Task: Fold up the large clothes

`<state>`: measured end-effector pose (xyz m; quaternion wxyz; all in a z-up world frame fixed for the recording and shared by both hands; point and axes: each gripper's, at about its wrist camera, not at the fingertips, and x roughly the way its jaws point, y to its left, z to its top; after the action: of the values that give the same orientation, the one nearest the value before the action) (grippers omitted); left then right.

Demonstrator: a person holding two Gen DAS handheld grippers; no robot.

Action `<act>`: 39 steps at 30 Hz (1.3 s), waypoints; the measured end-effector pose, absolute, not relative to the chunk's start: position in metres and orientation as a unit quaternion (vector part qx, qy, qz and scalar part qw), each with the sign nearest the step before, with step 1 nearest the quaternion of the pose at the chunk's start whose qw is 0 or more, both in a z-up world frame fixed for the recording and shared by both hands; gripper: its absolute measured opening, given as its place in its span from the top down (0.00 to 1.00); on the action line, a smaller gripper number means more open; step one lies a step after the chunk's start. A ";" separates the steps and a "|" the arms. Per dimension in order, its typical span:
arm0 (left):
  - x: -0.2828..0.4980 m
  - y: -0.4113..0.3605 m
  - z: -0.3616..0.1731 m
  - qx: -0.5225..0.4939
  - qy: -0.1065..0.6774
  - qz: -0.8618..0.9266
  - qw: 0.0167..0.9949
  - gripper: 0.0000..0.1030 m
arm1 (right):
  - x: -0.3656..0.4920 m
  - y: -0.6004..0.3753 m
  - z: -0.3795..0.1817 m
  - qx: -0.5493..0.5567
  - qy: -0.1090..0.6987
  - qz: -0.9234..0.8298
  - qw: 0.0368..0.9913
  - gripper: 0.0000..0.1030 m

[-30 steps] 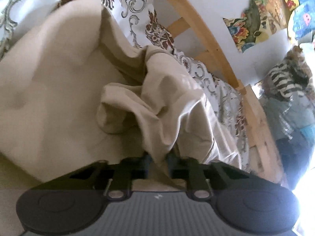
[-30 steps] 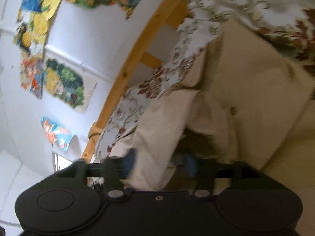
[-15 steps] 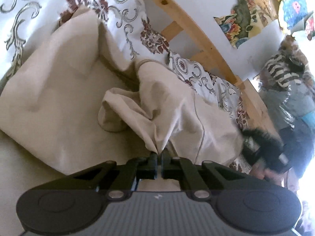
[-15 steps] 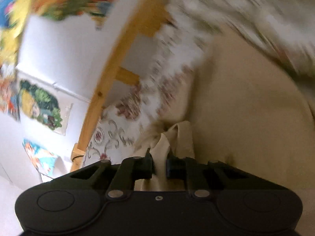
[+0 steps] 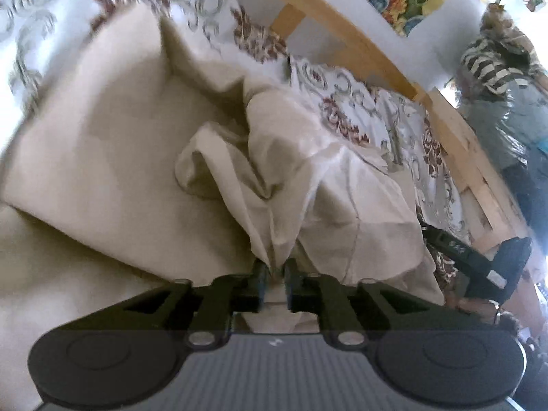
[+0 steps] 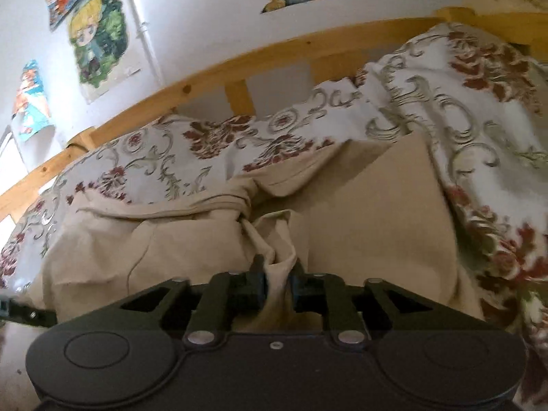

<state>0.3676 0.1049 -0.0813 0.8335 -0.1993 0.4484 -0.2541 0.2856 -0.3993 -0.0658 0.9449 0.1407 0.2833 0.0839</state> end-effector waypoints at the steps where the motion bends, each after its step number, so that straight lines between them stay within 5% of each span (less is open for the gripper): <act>1: 0.366 0.109 -0.076 -0.197 0.442 -0.246 0.840 0.60 | 0.285 -0.399 -0.060 0.142 0.274 0.080 0.948 0.61; 2: 0.365 0.113 -0.069 -0.196 0.433 -0.235 0.848 0.48 | 0.284 -0.399 -0.053 0.140 0.264 0.077 0.951 0.49; 5: 0.371 0.116 -0.042 -0.190 0.387 -0.219 0.875 0.47 | 0.287 -0.395 -0.030 0.123 0.230 0.071 0.963 0.28; 11: 0.412 0.072 -0.009 -0.137 0.309 -0.215 0.916 0.36 | 0.317 -0.352 -0.015 0.067 0.219 0.090 0.969 0.26; 17: 0.449 0.024 -0.070 -0.025 0.346 -0.104 0.932 0.39 | 0.349 -0.314 -0.058 -0.014 0.264 0.051 0.963 0.26; 21: 0.455 0.025 -0.094 0.005 0.322 -0.102 0.941 0.31 | 0.360 -0.306 -0.097 -0.046 0.276 0.036 0.959 0.21; 29: 0.438 0.060 -0.073 -0.062 0.280 -0.124 0.950 0.25 | 0.339 -0.329 -0.067 -0.007 0.233 0.060 0.971 0.20; 34: 0.450 0.047 -0.056 -0.049 0.260 -0.147 0.953 0.19 | 0.353 -0.328 -0.039 -0.028 0.170 0.057 0.983 0.09; 39: 0.472 0.020 -0.091 0.025 0.285 -0.109 0.952 0.18 | 0.396 -0.324 -0.080 -0.050 0.222 0.016 0.974 0.13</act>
<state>0.4720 0.0201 -0.0911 0.9520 0.0246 0.2851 -0.1086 0.3959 -0.3243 -0.0805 0.9736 -0.0503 0.2222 0.0158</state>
